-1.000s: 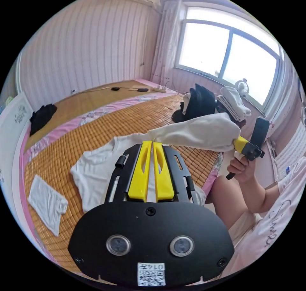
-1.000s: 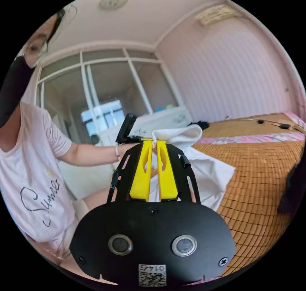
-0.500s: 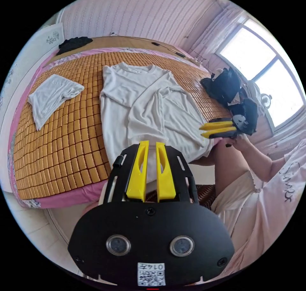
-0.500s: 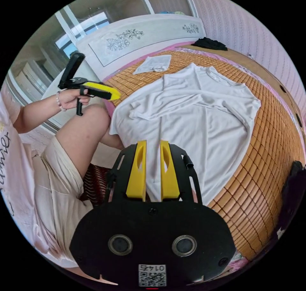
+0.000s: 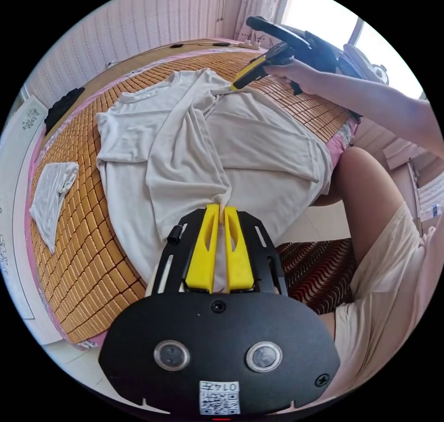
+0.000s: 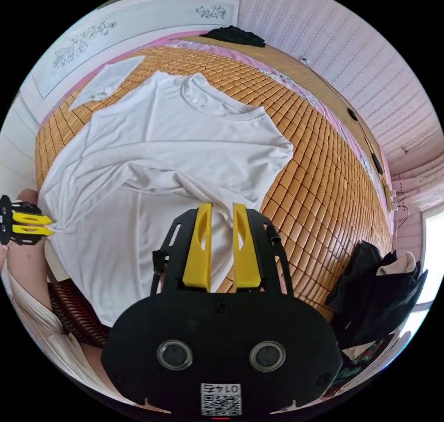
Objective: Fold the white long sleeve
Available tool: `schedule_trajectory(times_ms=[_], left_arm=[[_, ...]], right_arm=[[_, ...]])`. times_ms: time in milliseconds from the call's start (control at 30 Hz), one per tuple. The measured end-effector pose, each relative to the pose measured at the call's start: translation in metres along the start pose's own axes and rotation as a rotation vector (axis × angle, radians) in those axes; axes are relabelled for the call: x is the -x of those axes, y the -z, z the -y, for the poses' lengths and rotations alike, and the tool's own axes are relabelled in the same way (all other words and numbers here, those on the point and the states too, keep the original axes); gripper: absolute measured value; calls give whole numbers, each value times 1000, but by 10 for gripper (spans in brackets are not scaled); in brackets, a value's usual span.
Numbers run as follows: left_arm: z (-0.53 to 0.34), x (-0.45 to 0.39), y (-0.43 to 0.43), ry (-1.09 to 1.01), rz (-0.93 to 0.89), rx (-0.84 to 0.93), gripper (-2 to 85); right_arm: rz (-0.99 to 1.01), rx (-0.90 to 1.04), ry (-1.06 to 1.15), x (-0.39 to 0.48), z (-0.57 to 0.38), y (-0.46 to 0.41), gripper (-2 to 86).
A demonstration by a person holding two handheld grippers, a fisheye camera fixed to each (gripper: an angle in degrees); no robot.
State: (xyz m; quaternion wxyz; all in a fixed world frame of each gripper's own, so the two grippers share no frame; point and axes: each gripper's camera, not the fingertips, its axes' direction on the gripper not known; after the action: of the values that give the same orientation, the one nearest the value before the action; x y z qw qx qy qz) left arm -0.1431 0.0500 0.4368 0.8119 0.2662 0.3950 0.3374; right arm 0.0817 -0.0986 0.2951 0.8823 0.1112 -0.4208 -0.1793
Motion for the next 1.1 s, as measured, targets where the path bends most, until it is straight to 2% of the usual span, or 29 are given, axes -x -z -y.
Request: schedule_trajectory(times_ms=[67, 267, 367, 433, 600, 700, 833, 967, 1100], left_arm=[[-8, 2, 30, -71, -35, -30, -4], [-32, 15, 78, -261, -38, -35, -4], [-32, 23, 71, -286, -117, 31, 4], [-30, 23, 73, -302, -108, 74, 14], [-38, 54, 109, -230, -112, 43, 39], [-43, 90, 133, -134, -126, -9, 43], [-28, 164, 144, 36, -49, -87, 49], [26, 261, 138, 189, -47, -223, 23], [89, 348, 113, 313, -69, -241, 5]], right_arm=[[-43, 22, 95, 3, -1, -18, 1], [-32, 25, 249, -11, -23, -39, -7], [-24, 52, 258, -22, -29, -52, -7], [-31, 65, 262, -31, -32, -55, -8], [-9, 48, 252, -60, -33, -50, 5], [42, 28, 192, -86, -19, -49, 66], [212, -44, -7, -148, 18, -58, 120], [203, -76, -274, -222, 51, -87, 134], [277, -121, -420, -277, 70, -107, 130]])
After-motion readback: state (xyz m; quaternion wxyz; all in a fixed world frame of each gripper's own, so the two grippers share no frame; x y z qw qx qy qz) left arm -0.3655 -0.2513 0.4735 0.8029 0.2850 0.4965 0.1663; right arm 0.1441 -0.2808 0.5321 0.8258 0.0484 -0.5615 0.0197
